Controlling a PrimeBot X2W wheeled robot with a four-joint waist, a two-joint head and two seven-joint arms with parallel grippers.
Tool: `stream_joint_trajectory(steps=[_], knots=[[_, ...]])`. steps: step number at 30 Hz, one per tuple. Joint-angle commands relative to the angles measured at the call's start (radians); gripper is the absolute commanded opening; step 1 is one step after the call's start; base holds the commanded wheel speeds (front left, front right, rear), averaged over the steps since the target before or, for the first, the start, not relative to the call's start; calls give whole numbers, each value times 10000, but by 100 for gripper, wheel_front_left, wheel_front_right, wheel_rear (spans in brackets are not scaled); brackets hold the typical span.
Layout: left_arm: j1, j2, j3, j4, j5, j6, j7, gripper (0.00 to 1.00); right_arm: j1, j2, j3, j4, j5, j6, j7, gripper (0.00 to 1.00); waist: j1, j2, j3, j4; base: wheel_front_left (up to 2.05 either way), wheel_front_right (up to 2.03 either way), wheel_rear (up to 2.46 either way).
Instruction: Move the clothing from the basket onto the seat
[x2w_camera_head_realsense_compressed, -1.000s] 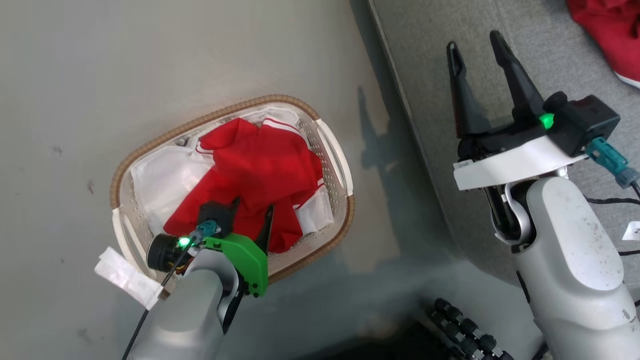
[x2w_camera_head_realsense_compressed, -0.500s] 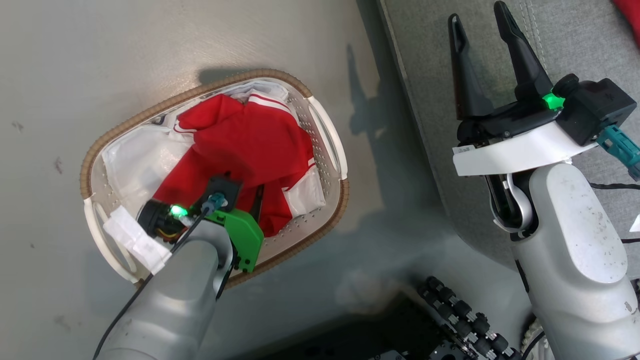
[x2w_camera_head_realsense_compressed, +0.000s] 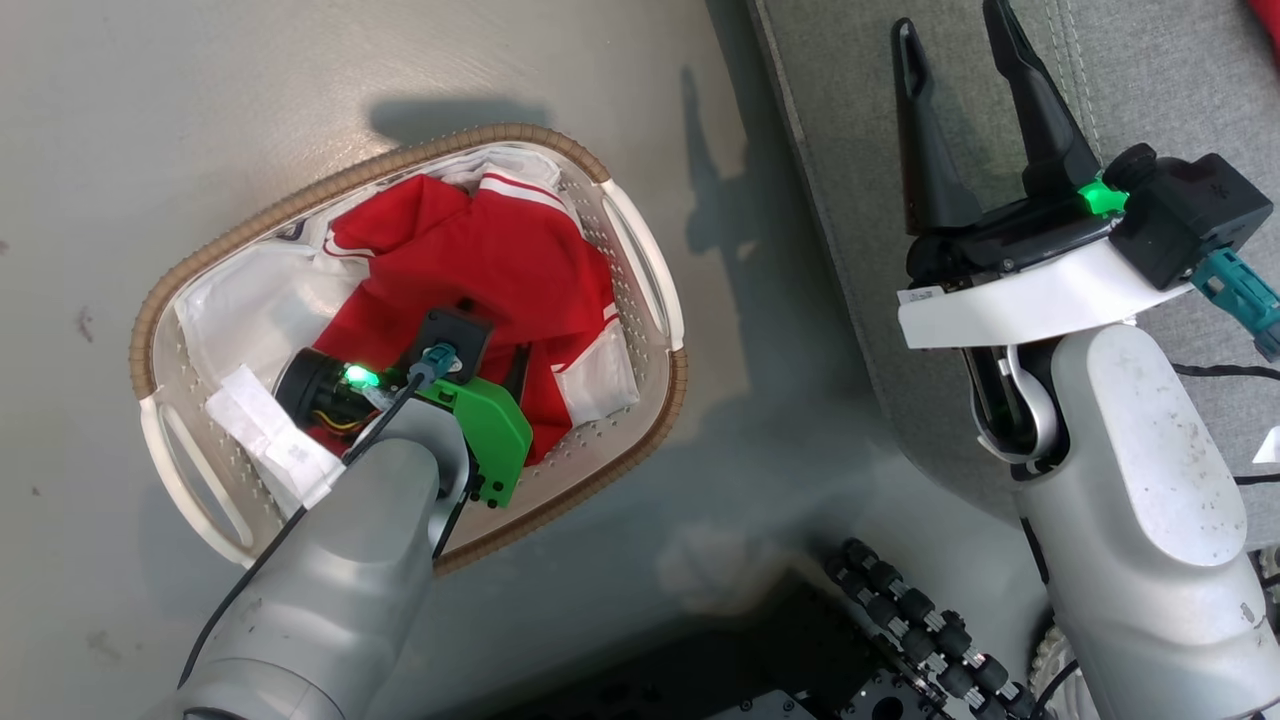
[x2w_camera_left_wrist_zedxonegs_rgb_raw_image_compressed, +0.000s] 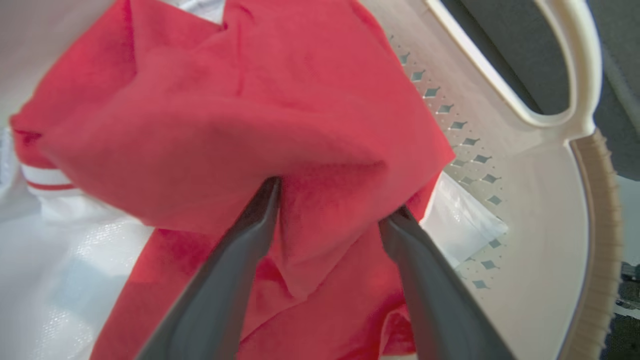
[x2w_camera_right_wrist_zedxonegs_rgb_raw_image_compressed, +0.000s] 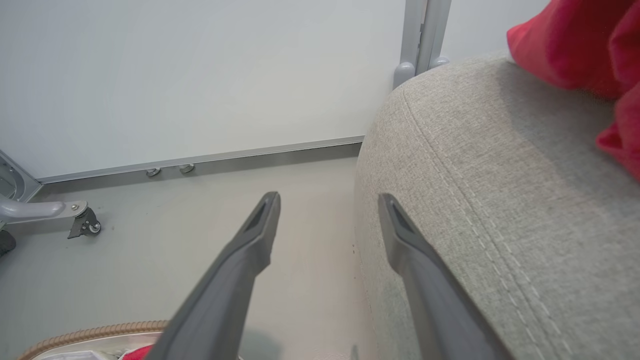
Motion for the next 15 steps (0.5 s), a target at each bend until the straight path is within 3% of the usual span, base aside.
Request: stream_joint_trajectory(steps=[1, 15], knots=[[-144, 64, -64, -13, -138, -52, 8, 0, -121, 30, -2, 3, 76, -14, -44, 100, -1, 0, -15, -11, 0, 0, 0], [808, 60, 308, -1155, -726, -163, 6, 0, 71, 117, 5, 400, 94, -14, -44, 100, -1, 0, -1158, 261, 0, 0, 0]])
